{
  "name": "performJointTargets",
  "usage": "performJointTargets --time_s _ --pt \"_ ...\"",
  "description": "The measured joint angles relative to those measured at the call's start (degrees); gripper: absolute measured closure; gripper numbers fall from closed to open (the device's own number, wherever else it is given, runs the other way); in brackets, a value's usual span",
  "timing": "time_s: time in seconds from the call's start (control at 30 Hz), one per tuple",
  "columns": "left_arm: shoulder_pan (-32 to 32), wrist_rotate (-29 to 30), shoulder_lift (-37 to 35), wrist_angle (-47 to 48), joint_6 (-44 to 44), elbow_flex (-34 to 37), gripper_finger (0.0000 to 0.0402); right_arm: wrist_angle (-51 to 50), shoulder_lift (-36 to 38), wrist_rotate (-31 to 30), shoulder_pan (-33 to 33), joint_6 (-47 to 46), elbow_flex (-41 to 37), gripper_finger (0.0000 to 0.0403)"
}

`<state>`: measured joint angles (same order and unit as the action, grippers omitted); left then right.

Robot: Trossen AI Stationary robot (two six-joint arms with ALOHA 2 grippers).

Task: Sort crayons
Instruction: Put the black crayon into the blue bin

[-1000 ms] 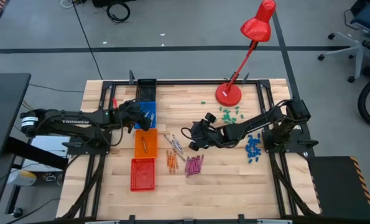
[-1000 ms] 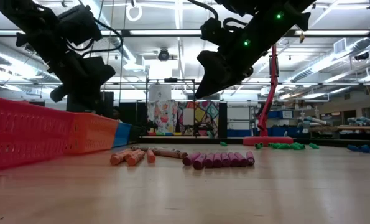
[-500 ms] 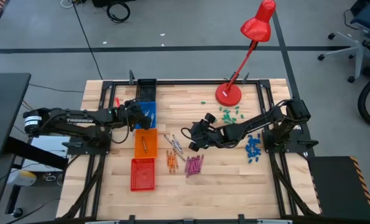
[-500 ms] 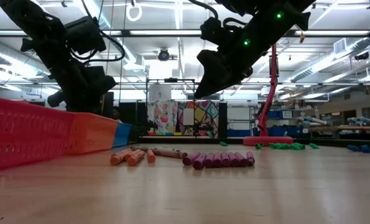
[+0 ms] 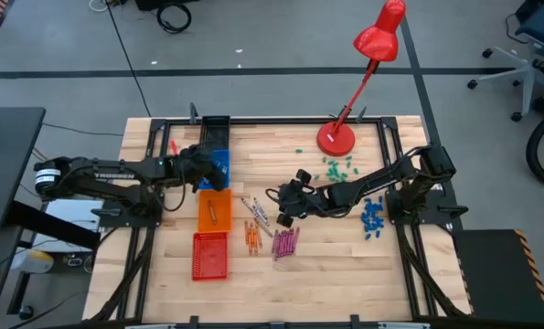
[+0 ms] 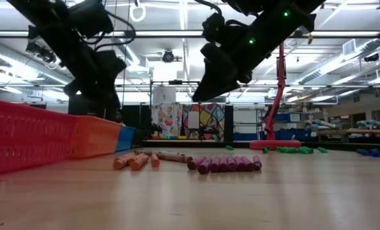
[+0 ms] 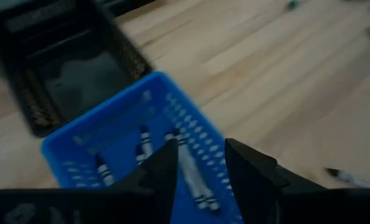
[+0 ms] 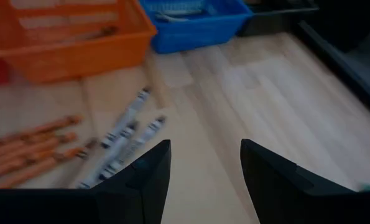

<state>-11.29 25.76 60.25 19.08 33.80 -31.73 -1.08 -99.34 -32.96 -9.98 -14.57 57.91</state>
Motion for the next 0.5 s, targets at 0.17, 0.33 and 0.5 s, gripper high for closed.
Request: performJointTargets --time_s 0.17,0.33,0.5 --pt "4.19 2.75 -0.02 -2.09 -3.21 -1.97 0.0256 6.48 -2.51 4.01 0.00 0.81 -0.05 0.0206" --pt "7.51 3.66 0.01 -9.74 -8.95 -2.07 0.0256 11.86 -6.07 5.66 0.29 1.51 0.20 0.0206" --pt "10.19 3.74 0.02 -16.26 -13.30 -2.09 0.0256 12.53 -7.73 6.10 1.02 -0.12 1.38 0.0206"
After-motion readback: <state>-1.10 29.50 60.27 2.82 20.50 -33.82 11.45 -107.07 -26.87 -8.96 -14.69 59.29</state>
